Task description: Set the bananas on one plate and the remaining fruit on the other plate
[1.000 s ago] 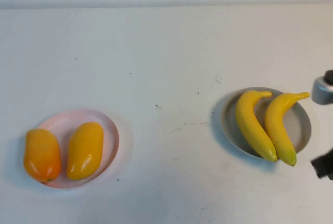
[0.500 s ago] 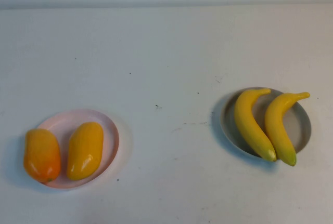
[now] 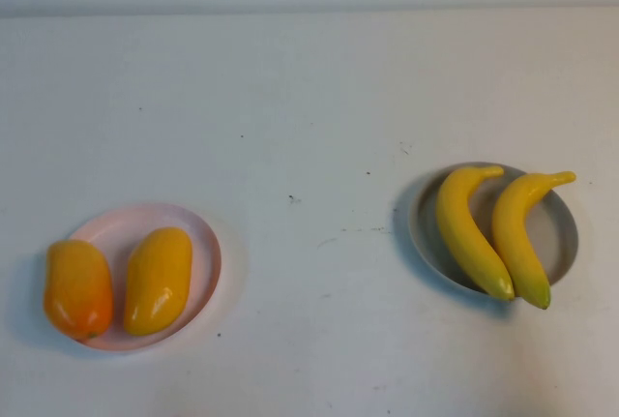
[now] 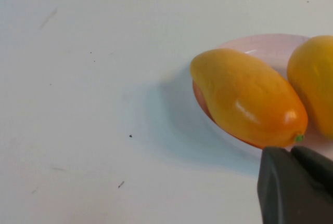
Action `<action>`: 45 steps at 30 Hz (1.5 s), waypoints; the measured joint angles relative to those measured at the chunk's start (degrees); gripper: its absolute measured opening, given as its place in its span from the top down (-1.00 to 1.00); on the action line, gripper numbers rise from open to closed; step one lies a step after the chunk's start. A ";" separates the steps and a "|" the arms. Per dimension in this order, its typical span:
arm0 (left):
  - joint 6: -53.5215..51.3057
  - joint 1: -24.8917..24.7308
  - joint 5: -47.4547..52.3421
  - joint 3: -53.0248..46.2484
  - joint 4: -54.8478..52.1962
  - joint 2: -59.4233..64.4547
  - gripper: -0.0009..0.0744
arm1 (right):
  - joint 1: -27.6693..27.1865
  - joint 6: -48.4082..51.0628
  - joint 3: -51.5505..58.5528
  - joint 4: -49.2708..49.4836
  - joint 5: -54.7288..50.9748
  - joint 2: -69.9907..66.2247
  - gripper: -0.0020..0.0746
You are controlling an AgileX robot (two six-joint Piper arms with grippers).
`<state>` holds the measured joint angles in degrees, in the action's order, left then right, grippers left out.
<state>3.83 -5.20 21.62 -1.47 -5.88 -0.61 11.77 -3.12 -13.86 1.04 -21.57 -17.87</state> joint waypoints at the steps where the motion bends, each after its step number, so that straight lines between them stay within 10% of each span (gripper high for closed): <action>1: 0.00 0.00 0.00 0.00 0.00 0.00 0.99 | -1.64 0.00 2.55 0.97 3.00 2.03 0.99; 11: 0.00 0.00 0.00 0.00 0.00 0.00 0.99 | -7.31 0.00 15.27 4.41 12.86 16.61 0.99; 45: 0.00 0.00 0.00 0.00 0.00 0.00 0.99 | -7.66 0.11 15.27 4.64 -0.20 18.66 0.99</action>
<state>3.83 -5.20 21.62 -1.47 -5.88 -0.61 4.11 -3.02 1.41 5.67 -21.77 0.78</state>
